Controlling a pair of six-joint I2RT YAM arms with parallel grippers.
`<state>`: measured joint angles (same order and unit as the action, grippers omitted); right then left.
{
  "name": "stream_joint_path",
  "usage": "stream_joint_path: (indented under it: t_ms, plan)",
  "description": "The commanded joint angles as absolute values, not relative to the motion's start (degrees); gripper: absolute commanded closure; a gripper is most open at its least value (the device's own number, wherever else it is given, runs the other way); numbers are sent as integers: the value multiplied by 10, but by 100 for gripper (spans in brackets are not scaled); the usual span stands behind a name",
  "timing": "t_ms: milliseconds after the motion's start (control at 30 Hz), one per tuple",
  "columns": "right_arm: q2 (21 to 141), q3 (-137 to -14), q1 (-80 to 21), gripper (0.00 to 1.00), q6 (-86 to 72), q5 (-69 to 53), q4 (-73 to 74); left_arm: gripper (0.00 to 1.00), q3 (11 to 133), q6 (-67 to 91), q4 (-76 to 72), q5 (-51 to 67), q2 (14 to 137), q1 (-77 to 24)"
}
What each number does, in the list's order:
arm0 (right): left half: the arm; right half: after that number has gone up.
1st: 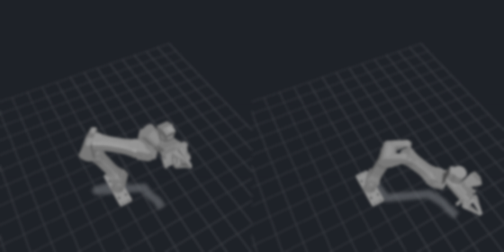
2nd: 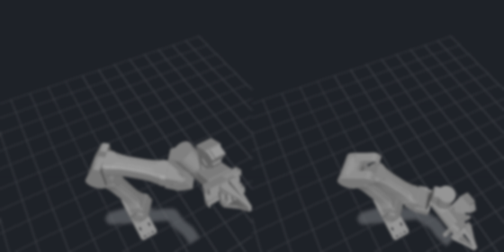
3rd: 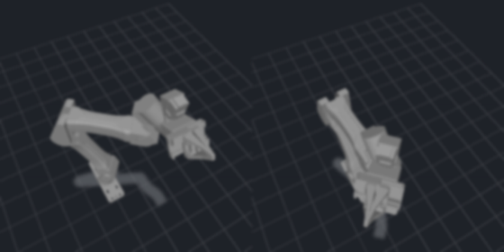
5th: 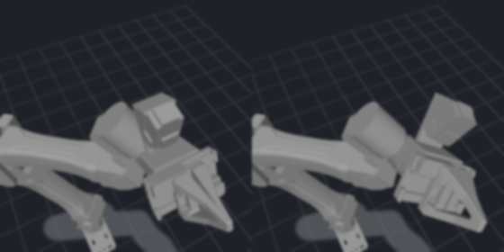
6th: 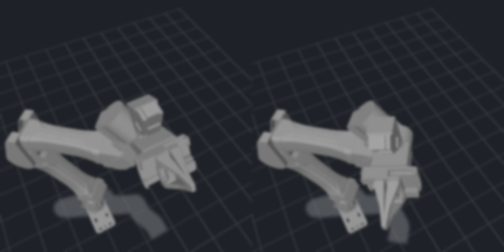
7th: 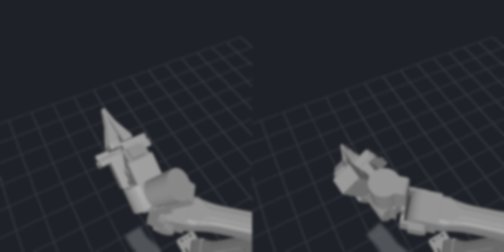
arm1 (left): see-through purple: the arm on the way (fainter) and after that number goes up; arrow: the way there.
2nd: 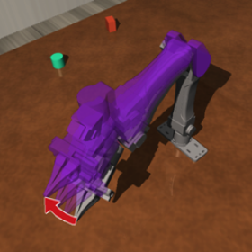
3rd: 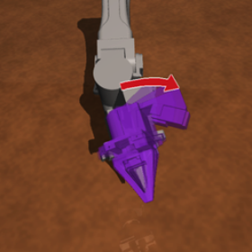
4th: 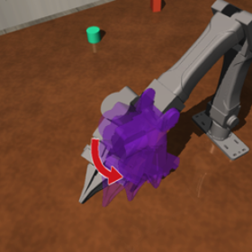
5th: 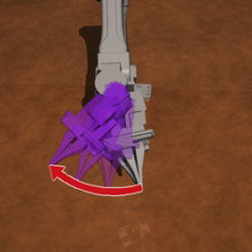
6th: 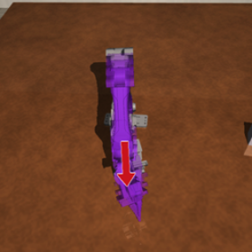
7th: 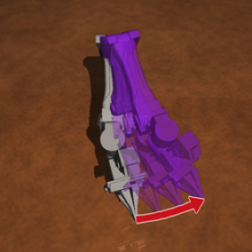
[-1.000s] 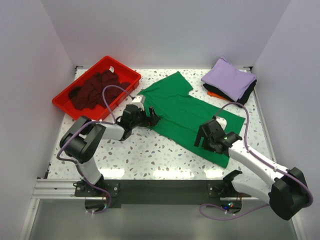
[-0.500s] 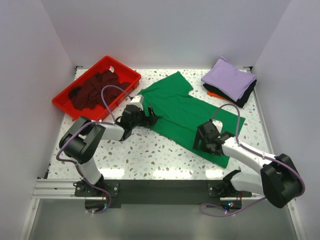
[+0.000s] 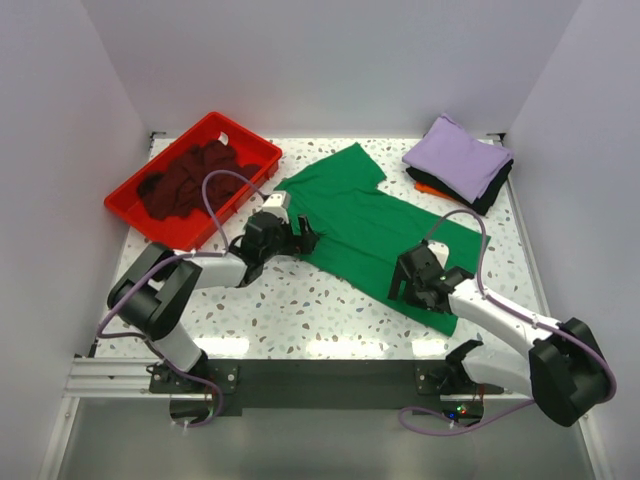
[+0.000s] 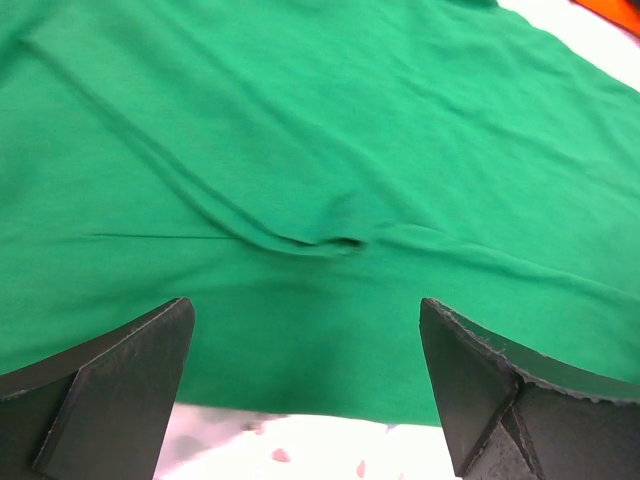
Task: Fold and stack the t-shirts
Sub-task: Fold the tshirt
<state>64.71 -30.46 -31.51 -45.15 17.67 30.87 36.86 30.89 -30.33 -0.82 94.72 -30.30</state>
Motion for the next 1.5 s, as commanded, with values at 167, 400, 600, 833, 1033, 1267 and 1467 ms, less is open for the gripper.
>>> stream_joint_path:
  t_ms: [167,400,600,833,1033,1267,1467]
  plan:
    - [632,-308,-318,9,-454,197,318,0,405,318,-316,15,947,-328]
    - [631,-313,-318,9,-451,199,322,0,430,321,-335,40,986,-330]
    - [628,-309,-318,9,-454,200,321,0,451,321,-325,40,1005,-332]
    - [630,-306,-318,9,-454,198,316,0,478,320,-329,50,1040,-332]
    - [627,-302,-319,9,-455,198,316,0,503,315,-329,61,1070,-332]
    - [624,-297,-319,9,-458,196,313,0,526,305,-348,66,1086,-337]
    - [627,-294,-319,9,-460,193,308,0,563,293,-349,75,1116,-342]
